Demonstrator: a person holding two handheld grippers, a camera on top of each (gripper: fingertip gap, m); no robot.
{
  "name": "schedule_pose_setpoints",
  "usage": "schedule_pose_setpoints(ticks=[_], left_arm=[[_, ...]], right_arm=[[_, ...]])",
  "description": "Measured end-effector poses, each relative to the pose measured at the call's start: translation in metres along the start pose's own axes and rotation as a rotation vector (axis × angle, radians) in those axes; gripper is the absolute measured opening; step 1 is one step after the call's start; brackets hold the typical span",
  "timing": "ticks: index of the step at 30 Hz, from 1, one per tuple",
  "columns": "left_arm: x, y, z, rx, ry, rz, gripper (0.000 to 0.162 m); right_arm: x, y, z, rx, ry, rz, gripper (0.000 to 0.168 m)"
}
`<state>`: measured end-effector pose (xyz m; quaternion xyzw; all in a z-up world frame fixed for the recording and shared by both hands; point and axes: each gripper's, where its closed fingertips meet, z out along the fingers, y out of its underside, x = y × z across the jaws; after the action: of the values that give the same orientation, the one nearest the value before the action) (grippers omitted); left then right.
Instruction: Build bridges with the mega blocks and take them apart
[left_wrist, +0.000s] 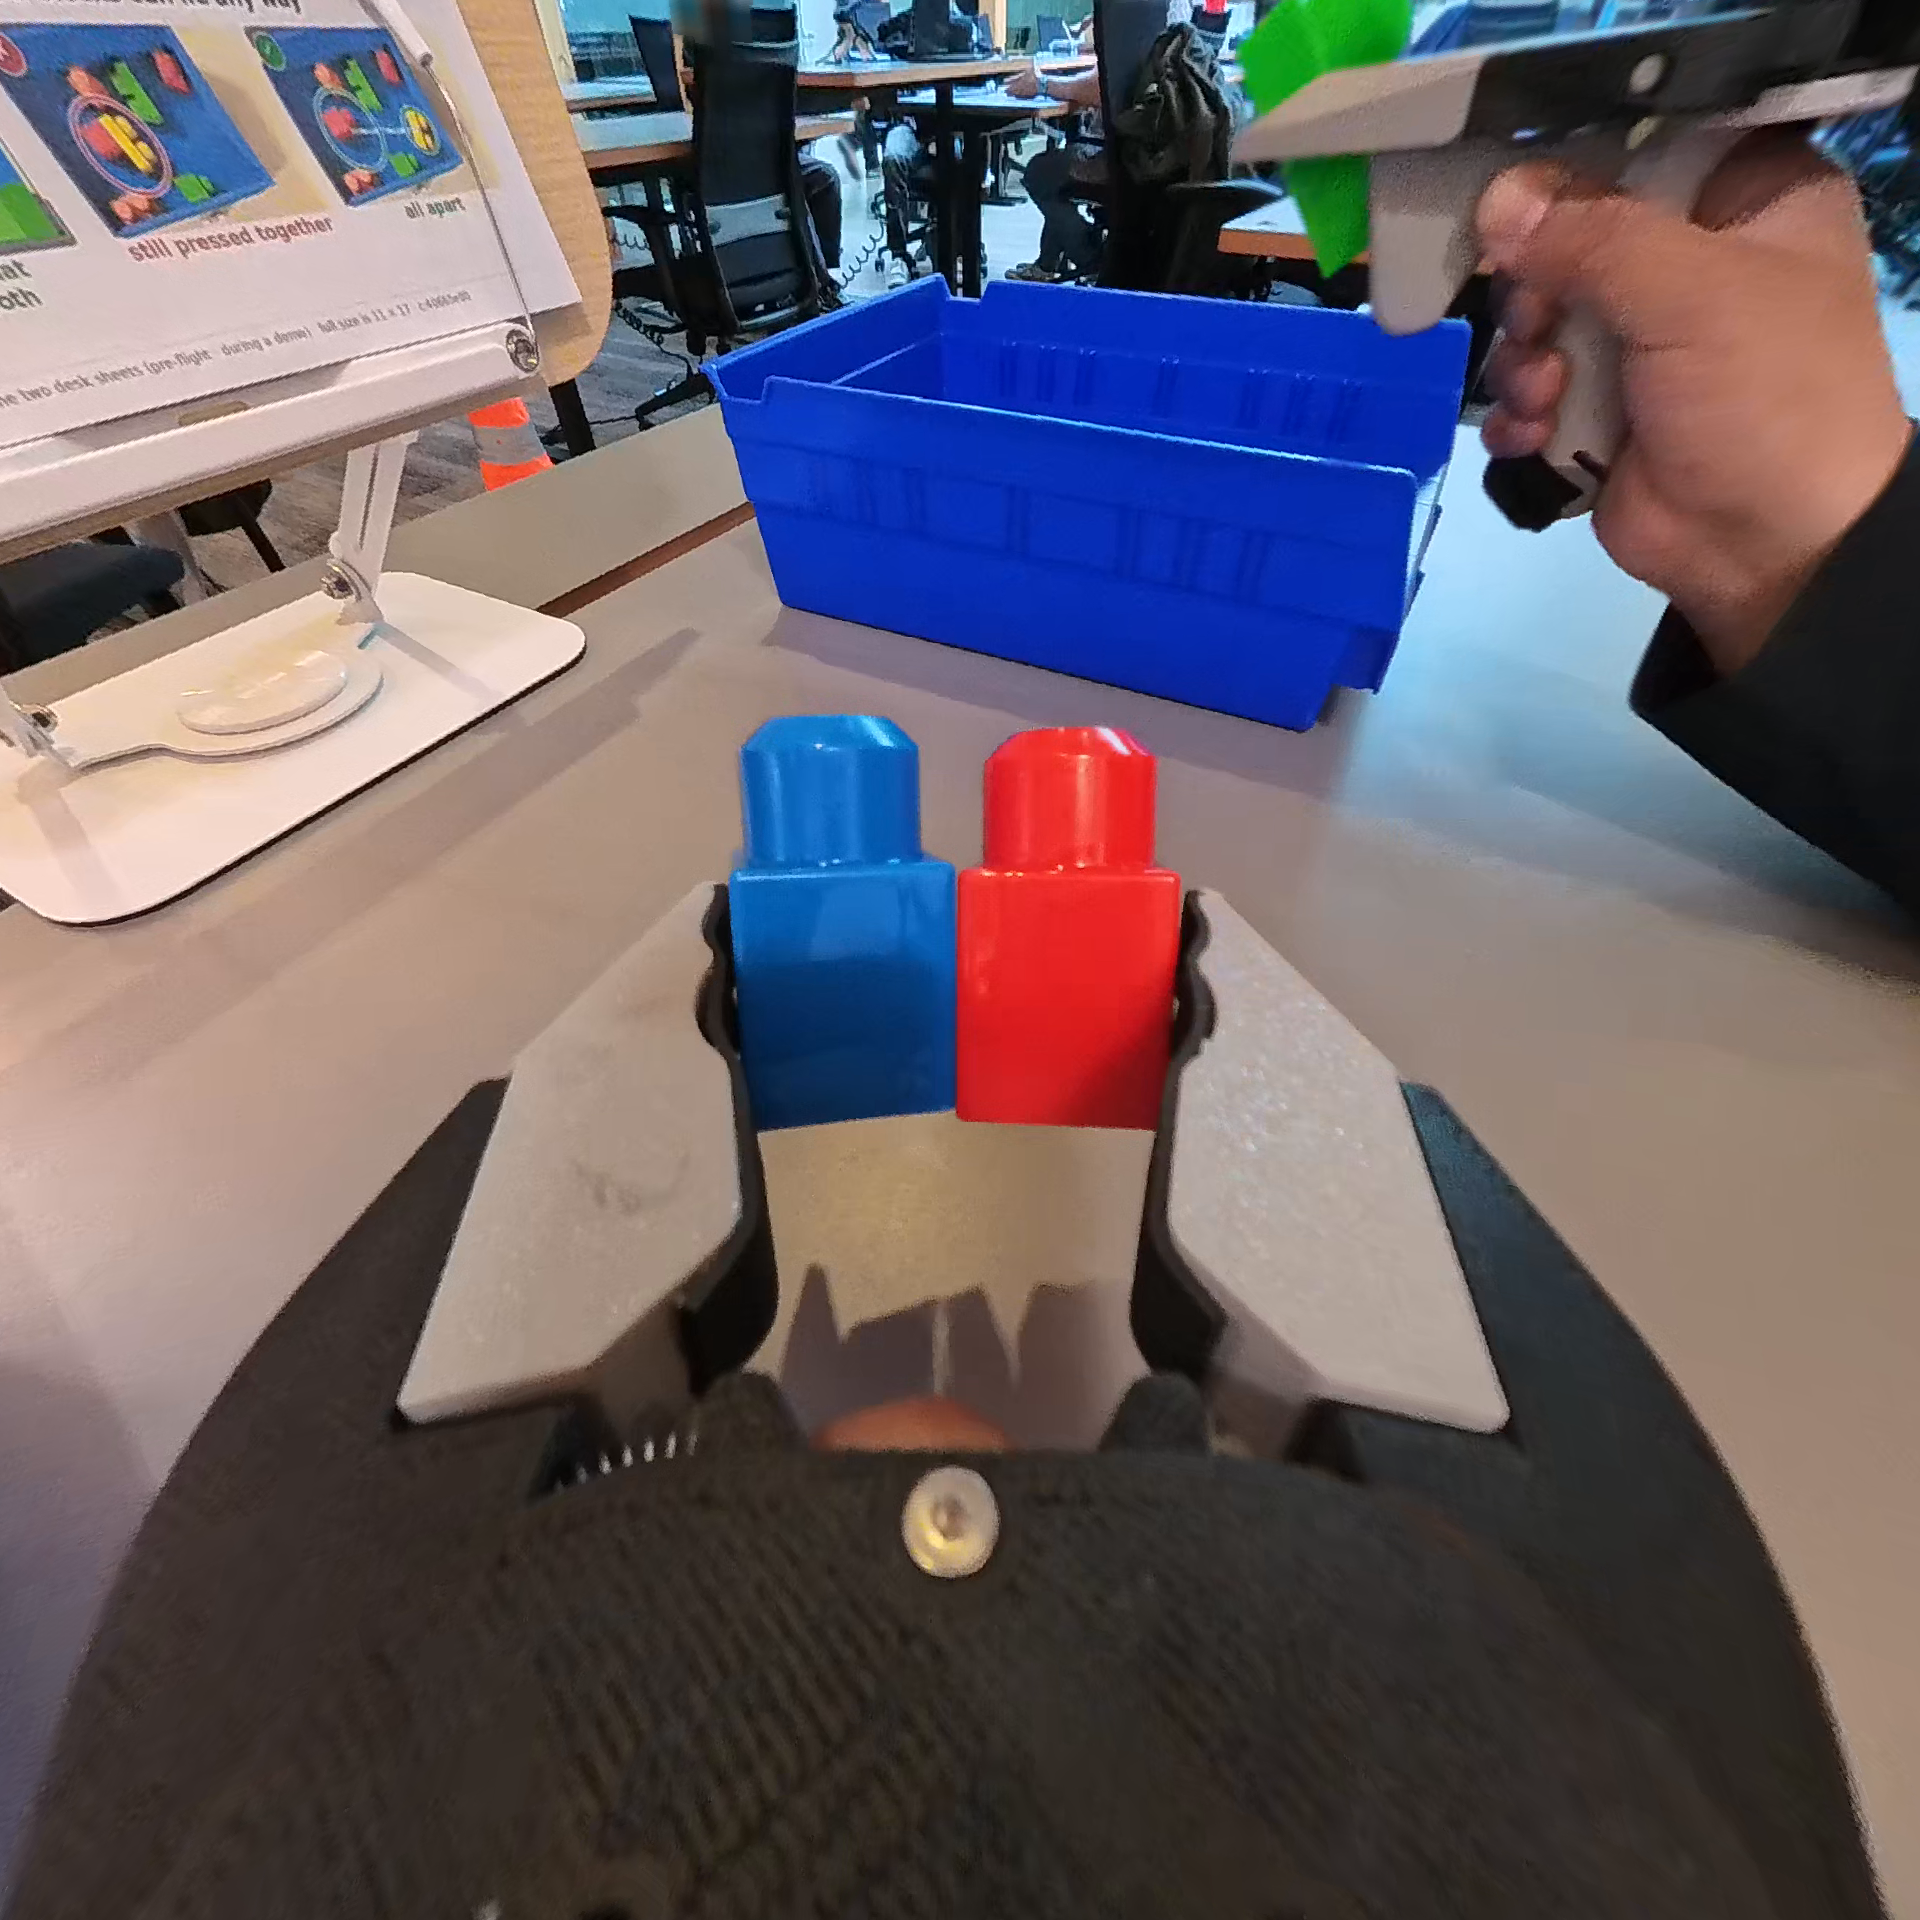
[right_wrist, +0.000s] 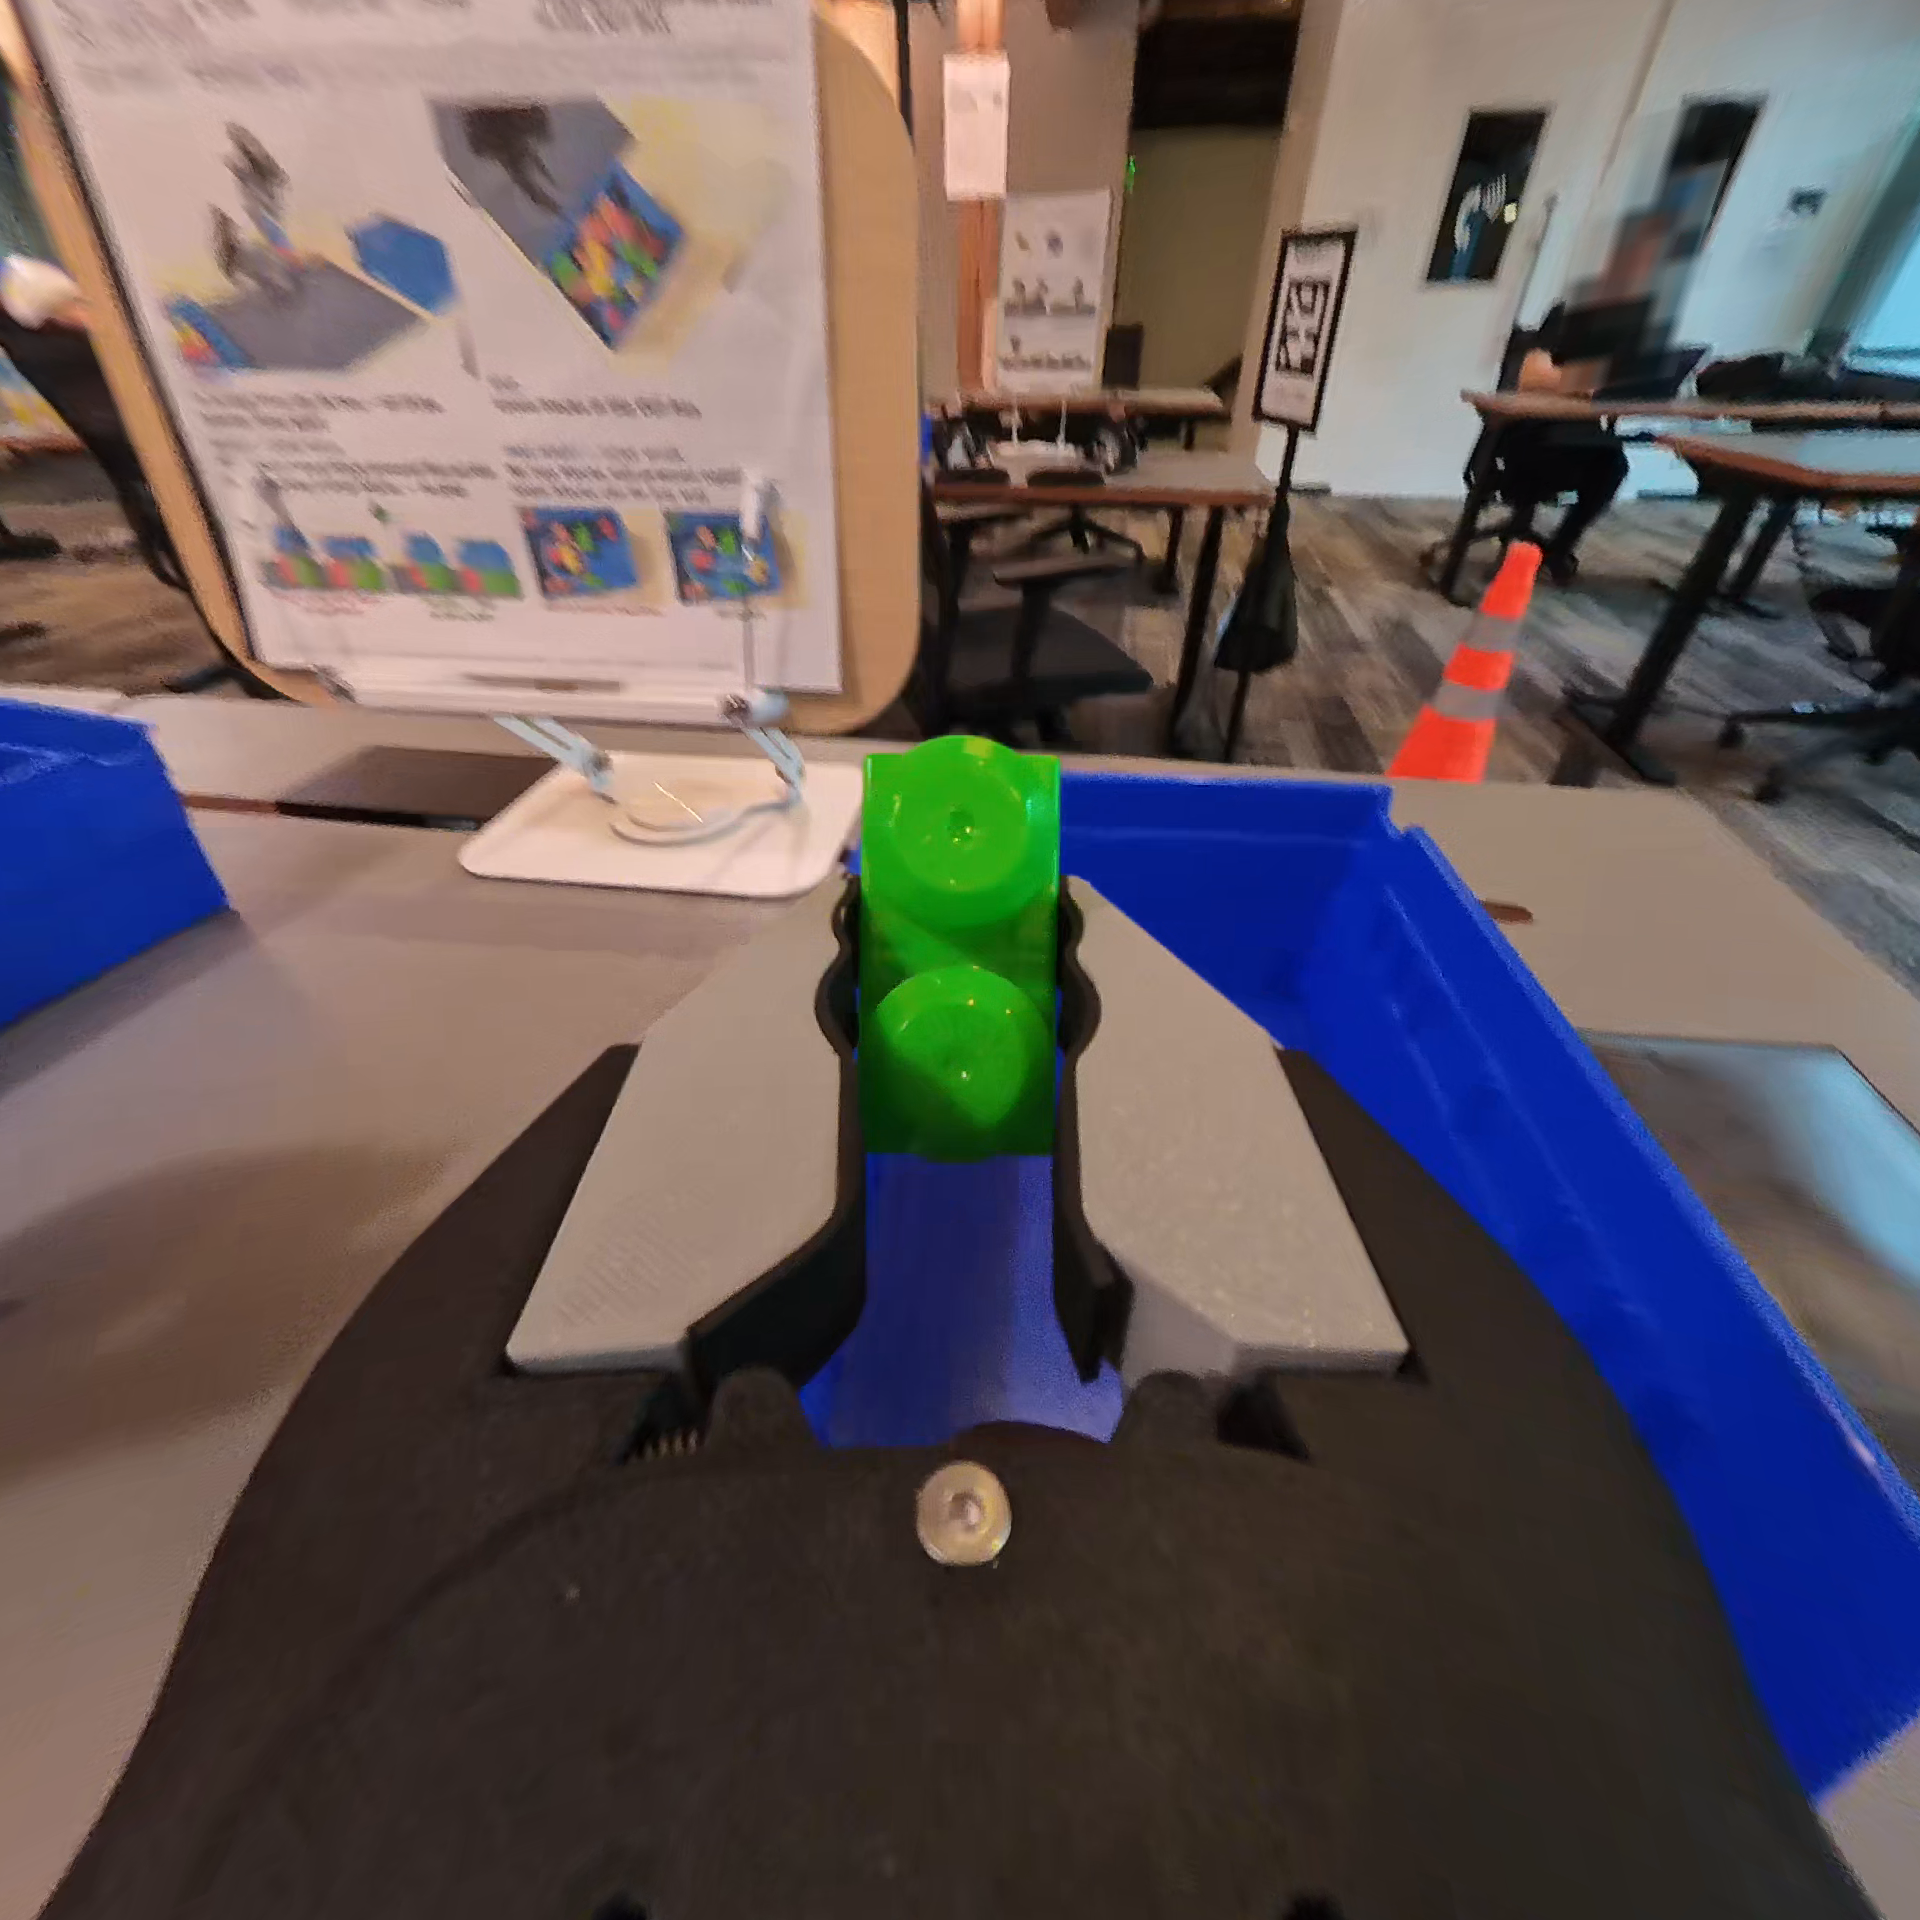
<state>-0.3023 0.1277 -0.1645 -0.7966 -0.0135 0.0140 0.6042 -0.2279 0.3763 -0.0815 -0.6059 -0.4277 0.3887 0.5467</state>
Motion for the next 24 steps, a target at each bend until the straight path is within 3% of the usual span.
schedule_pose_setpoints(ticks=[5, 6, 7, 8, 14, 21, 22, 23, 24], left_arm=[[0.002, 0.0, 0.001, -0.002, 0.007, 0.001, 0.083], [0.002, 0.0, 0.0, -0.002, 0.007, 0.001, 0.076], [0.004, 0.0, -0.001, 0.005, 0.023, 0.01, 0.039], [0.005, -0.001, -0.002, 0.02, 0.033, 0.009, 0.033], [-0.011, 0.026, 0.008, -0.101, -0.019, -0.028, 0.033], [-0.013, 0.027, 0.009, -0.113, -0.036, -0.046, 0.033], [-0.014, 0.029, 0.009, -0.121, -0.045, -0.038, 0.033], [-0.015, 0.03, 0.009, -0.128, -0.047, -0.034, 0.033], [-0.015, 0.031, 0.009, -0.133, -0.049, -0.034, 0.033]], right_arm=[[0.02, 0.031, 0.012, -0.14, 0.024, -0.008, 0.034], [0.022, 0.035, 0.014, -0.162, 0.028, -0.013, 0.034], [0.023, 0.039, 0.015, -0.183, 0.032, -0.019, 0.034], [0.024, 0.043, 0.016, -0.204, 0.031, -0.023, 0.034], [0.034, 0.072, 0.031, -0.358, 0.048, -0.075, 0.034], [0.093, 0.096, 0.067, -0.608, 0.204, -0.216, 0.035], [0.095, 0.099, 0.07, -0.636, 0.202, -0.206, 0.046], [0.094, 0.097, 0.072, -0.636, 0.2, -0.195, 0.08], [0.094, 0.094, 0.074, -0.622, 0.213, -0.206, 0.1]])
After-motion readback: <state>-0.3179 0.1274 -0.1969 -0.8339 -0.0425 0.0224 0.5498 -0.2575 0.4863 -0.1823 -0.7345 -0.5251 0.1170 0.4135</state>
